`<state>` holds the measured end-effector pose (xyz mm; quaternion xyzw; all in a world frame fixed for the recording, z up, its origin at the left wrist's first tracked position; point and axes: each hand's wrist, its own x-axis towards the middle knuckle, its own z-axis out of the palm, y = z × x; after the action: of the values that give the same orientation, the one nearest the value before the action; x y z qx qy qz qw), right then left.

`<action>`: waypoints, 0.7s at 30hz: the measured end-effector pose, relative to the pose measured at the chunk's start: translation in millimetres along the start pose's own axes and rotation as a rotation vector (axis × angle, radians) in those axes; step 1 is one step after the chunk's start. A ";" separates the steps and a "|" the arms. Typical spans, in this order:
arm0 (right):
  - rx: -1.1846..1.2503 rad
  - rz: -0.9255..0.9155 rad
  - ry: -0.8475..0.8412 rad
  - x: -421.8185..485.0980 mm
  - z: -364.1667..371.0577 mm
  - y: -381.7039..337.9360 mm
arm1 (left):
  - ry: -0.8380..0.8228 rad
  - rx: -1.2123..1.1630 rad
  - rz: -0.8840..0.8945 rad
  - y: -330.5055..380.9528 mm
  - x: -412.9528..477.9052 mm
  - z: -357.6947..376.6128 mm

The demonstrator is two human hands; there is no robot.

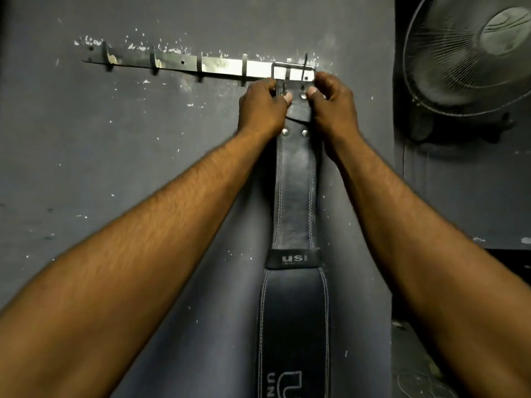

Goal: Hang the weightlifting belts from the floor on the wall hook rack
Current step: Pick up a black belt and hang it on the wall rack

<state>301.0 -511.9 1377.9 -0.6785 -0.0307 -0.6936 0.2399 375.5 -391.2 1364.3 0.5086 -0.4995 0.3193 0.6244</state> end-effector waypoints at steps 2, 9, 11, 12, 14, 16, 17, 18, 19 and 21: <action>-0.021 -0.065 -0.005 28.4 5.6 13.2 | -0.003 0.070 0.029 -3.9 20.9 2.3; -0.066 -0.047 -0.041 38.6 14.6 0.3 | -0.107 0.026 -0.016 -18.2 57.0 4.2; -0.110 -0.022 -0.034 18.8 13.7 -0.2 | -0.131 0.027 -0.065 -26.3 47.3 8.0; -0.125 -0.025 -0.028 11.5 14.4 6.0 | -0.135 0.005 -0.071 -30.4 39.0 10.5; -0.104 -0.005 0.014 -1.4 14.7 12.0 | -0.121 -0.087 -0.097 -37.2 25.0 12.6; -0.059 0.074 0.017 -15.1 13.8 11.2 | -0.094 -0.163 -0.154 -43.4 17.9 13.0; -0.025 0.127 0.000 -27.1 12.3 7.8 | -0.081 -0.189 -0.191 -45.1 12.4 12.3; 0.022 0.168 -0.018 -38.0 11.3 4.7 | -0.083 -0.210 -0.215 -47.7 7.2 12.1; 0.070 0.199 -0.045 -53.1 9.7 2.4 | -0.103 -0.232 -0.225 -46.9 -6.5 10.3; 0.154 0.247 -0.124 -79.7 4.9 7.9 | -0.178 -0.266 -0.228 -43.8 -37.6 4.3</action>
<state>305.6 -493.9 1299.8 -0.6983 -0.0150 -0.6113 0.3722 402.8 -403.4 1314.8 0.5013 -0.5296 0.1314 0.6715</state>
